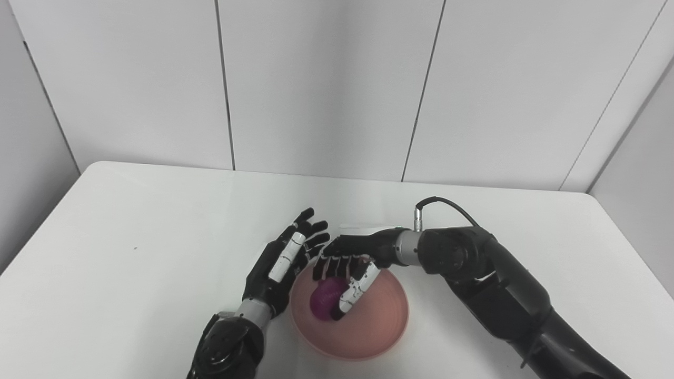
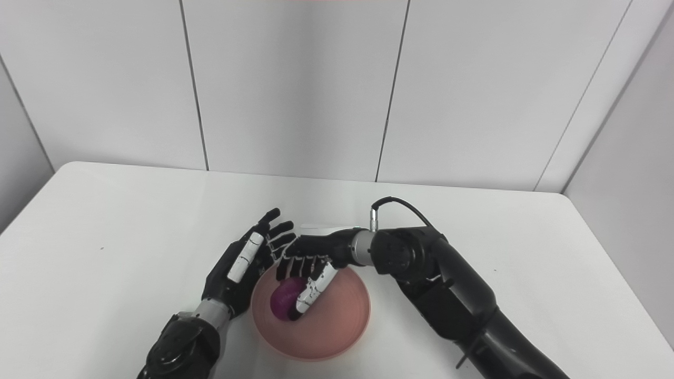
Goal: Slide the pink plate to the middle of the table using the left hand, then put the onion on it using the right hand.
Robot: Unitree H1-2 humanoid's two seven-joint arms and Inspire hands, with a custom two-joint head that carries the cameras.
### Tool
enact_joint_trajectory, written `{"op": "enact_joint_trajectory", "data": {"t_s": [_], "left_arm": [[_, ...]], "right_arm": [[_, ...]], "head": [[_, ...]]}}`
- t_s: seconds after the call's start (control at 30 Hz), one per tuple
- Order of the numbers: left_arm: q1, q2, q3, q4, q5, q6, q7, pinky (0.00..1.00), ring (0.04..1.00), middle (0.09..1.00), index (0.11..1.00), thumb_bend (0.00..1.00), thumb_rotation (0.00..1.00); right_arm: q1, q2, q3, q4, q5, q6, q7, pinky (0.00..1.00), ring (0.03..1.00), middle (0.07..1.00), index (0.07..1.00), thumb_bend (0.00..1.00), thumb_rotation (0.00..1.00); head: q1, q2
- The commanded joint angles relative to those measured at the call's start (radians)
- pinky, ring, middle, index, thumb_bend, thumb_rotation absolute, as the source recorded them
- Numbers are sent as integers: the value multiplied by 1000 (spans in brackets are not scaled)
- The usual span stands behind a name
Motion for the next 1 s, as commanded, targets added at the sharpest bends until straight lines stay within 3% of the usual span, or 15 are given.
{"op": "enact_joint_trajectory", "data": {"t_s": [0.0, 0.37, 0.5, 0.6, 0.67, 0.83, 0.93, 0.97], "left_arm": [[49, 7, 3, 74, 9, 66, 17, 850, 835, 840, 894, 813, 682], [50, 9, 2, 80, 16, 62, 19, 851, 834, 841, 893, 813, 689], [51, 9, 0, 77, 17, 63, 18, 848, 833, 842, 895, 801, 694], [50, 13, -1, 80, 18, 60, 15, 850, 837, 839, 895, 803, 699], [49, 14, -2, 84, 19, 55, 13, 849, 837, 836, 894, 799, 703], [48, 14, 0, 86, 14, 55, 10, 854, 838, 845, 900, 799, 701], [48, 14, 3, 87, 12, 56, 8, 858, 842, 849, 902, 809, 696], [47, 16, 3, 88, 13, 55, 7, 856, 841, 848, 902, 816, 695]], "right_arm": [[-51, -9, -21, -18, 8, 0, 3, 646, 686, 729, 726, 1000, 417], [-56, -13, -23, -24, 7, 10, 25, 670, 705, 743, 705, 1000, 413], [-56, -9, -48, -26, 40, 18, 24, 673, 713, 739, 700, 1000, 408], [-63, -9, -79, -30, 73, 33, 28, 674, 723, 742, 691, 1000, 397], [-68, -10, -123, -32, 132, 28, 33, 622, 690, 725, 687, 1000, 404], [-70, -19, -224, -55, 254, 44, 28, 636, 677, 715, 690, 1000, 415], [-57, -29, -279, -95, 301, 32, 1, 591, 675, 729, 699, 1000, 456], [-48, -29, -300, -106, 311, 18, -19, 576, 663, 718, 702, 993, 560]], "head": [[0, -1], [-9, -3], [-12, -4], [-16, -5], [-17, -5], [-19, -7], [-22, -8], [-22, -8]]}}
